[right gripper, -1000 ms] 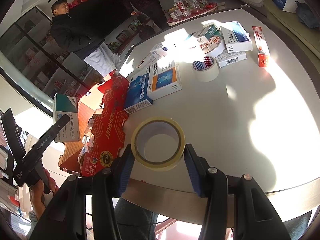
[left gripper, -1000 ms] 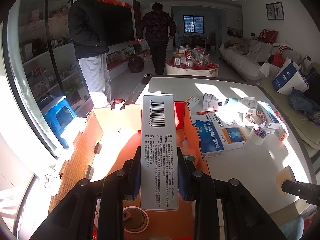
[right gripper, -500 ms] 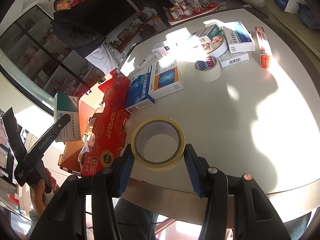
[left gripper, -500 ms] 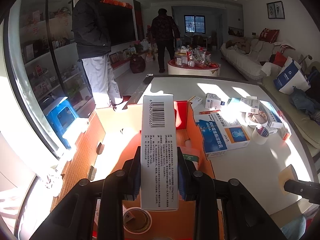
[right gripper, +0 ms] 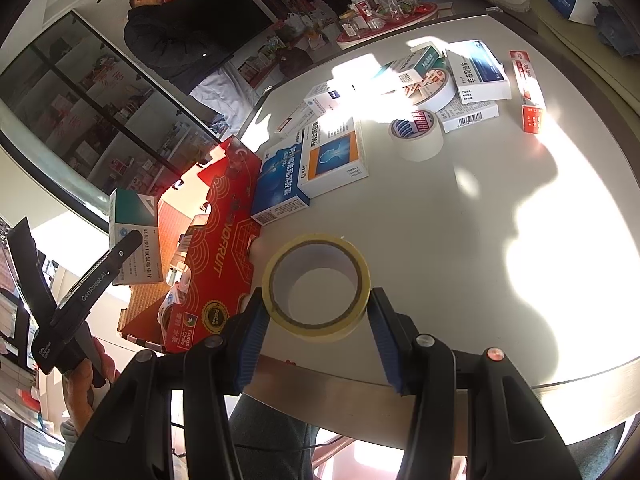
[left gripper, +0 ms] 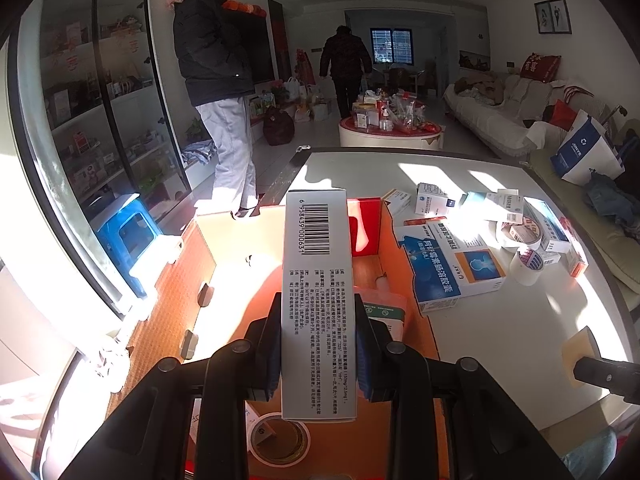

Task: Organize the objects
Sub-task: 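Hold the white barcode box above the orange box while the right gripper brings the yellow tape over it, then lower the yellow masking tape into the orange box and open the right gripper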

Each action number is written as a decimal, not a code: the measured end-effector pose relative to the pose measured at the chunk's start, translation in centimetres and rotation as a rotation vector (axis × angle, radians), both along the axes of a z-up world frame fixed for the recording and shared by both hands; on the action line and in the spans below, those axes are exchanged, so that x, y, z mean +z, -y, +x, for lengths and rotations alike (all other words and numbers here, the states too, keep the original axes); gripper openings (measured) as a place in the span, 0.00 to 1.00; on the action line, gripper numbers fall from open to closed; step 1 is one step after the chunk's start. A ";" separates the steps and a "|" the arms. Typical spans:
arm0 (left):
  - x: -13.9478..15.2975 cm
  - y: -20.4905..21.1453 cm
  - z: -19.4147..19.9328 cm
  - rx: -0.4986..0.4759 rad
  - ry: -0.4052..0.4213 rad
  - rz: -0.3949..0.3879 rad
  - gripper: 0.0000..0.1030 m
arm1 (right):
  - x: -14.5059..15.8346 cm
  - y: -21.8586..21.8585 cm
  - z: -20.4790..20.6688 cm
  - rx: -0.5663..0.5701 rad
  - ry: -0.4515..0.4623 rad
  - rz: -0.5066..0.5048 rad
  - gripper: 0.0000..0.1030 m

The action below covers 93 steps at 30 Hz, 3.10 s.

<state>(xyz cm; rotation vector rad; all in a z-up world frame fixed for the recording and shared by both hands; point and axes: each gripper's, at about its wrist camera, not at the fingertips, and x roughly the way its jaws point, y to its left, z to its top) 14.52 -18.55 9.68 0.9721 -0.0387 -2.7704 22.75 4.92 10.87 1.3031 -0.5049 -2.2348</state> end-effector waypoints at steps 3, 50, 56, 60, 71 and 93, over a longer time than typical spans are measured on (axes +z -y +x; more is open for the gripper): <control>0.0 0.1 0.1 0.005 -0.004 0.001 0.30 | 0.0 0.0 0.0 -0.001 0.001 0.001 0.48; -2.5 8.9 -1.0 0.072 -0.015 0.158 0.30 | 3.5 18.6 0.1 0.406 -0.021 -0.044 0.48; -3.2 9.0 -1.4 0.052 -0.013 0.146 0.30 | 3.0 19.2 0.9 0.424 -0.008 -0.028 0.48; -3.0 9.0 -1.4 0.011 -0.058 0.149 0.30 | 2.8 18.8 0.9 0.415 0.002 -0.033 0.48; -2.5 7.9 -2.0 -0.138 -0.068 0.084 0.30 | 2.9 18.7 1.1 0.410 0.002 -0.029 0.48; -2.9 8.3 -2.5 -0.120 -0.026 0.094 0.30 | 1.9 21.8 1.5 0.497 0.044 0.058 0.48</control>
